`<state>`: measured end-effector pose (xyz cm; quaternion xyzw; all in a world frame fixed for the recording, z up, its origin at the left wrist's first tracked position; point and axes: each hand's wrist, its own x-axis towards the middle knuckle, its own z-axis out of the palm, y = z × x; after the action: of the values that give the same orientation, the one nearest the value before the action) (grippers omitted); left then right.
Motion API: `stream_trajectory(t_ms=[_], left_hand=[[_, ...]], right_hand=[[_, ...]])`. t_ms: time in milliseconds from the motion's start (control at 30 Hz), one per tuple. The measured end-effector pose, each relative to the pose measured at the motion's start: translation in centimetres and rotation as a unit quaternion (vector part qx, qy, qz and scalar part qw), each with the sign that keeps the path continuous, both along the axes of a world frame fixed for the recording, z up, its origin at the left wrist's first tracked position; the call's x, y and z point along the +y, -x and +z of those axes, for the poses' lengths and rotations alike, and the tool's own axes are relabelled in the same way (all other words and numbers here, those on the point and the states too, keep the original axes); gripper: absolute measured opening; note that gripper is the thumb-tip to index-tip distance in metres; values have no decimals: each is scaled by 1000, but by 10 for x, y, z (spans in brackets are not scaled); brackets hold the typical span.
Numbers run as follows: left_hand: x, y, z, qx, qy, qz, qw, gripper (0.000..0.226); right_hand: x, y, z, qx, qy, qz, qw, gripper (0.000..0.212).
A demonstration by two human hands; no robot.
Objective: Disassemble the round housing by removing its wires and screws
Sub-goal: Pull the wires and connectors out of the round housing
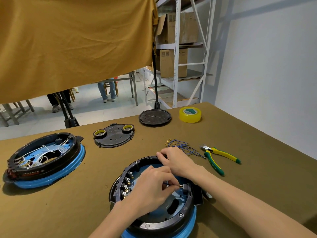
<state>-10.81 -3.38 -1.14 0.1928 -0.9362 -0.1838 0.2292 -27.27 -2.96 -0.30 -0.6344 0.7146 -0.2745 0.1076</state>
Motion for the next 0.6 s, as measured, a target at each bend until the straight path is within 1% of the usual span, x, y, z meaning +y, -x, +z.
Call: stream_trajectory(t_ms=[67,167,200,233,267,300,367,433,500,600], left_hand=[[-4,-3,1,40,-3,6,999,4],[-4,-3,3,18,0,4,1000,4],[-3,-2,2,30,-14,2,999,3],[-3,-1,2,58,-45,2,997,2],[-3,-1,3,97,-86,8,992,6],[-5,-1,4,138,-128,22,982,12],[-14,-4,5,207,-204,78,954,25],[-21,-8,7,240,-265,123,926,31],[-25,-9,8,260,-310,135,904,32],[-27,-9,8,278,-345,124,888,34]], right_hand=[[-1,1,0,-2,5,-2,1000,50],[-2,2,-2,-4,13,1,1000,50],[-3,2,-2,-8,11,1,1000,50],[-3,2,-2,-16,11,0,1000,49],[-2,2,-1,-28,20,-4,999,47],[0,3,-1,-47,41,-10,998,44],[5,6,1,-113,108,-25,987,37],[16,7,4,-188,155,-22,970,31],[27,3,8,-236,145,22,961,25],[37,-3,11,-260,129,60,955,11]])
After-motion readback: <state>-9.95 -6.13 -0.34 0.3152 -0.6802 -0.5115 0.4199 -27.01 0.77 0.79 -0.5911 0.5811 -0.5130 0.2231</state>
